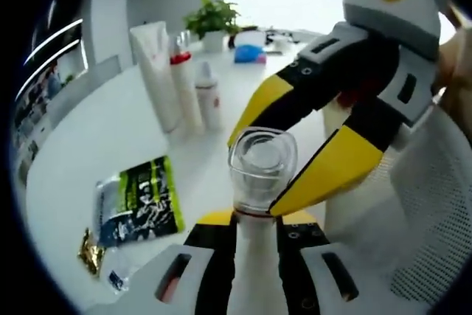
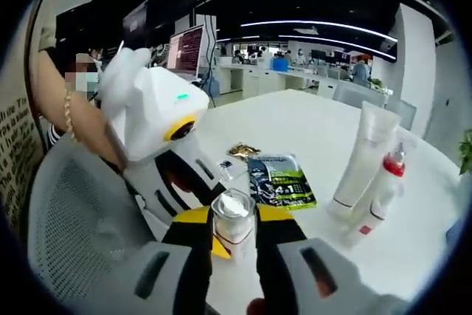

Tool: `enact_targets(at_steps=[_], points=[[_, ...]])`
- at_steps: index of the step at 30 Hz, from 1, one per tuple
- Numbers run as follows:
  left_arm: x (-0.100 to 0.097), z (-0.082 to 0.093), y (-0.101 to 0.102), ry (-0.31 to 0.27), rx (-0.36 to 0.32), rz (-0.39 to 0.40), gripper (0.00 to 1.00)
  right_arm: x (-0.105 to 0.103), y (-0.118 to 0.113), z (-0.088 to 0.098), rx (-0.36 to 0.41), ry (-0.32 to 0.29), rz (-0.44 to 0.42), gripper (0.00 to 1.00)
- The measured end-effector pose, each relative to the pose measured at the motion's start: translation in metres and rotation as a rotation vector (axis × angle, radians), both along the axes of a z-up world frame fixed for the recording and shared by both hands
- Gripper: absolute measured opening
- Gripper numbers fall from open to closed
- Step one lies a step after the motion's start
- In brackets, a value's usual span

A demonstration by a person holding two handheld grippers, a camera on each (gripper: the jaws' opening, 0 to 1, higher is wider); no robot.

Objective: Arrange the skincare products in the storage area until every visible bottle or jar stands upright without overlapping.

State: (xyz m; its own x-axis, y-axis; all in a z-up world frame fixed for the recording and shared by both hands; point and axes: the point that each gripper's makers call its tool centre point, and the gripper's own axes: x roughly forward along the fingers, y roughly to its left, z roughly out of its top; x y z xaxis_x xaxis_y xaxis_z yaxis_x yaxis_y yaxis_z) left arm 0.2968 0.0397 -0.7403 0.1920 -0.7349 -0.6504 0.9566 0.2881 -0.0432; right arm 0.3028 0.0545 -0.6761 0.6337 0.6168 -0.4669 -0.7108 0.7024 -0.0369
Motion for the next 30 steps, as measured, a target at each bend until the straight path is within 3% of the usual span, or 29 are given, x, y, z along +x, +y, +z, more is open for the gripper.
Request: enact_targets(at_steps=[11, 30], points=[[0.022, -0.003, -0.021, -0.029, 0.023, -0.075, 0.17, 0.012, -0.019, -0.001, 0.045, 0.026, -0.075, 0.31], [0.073, -0.005, -0.071, -0.035, -0.012, -0.135, 0.16, 0.023, -0.095, -0.003, 0.061, 0.051, -0.278, 0.45]])
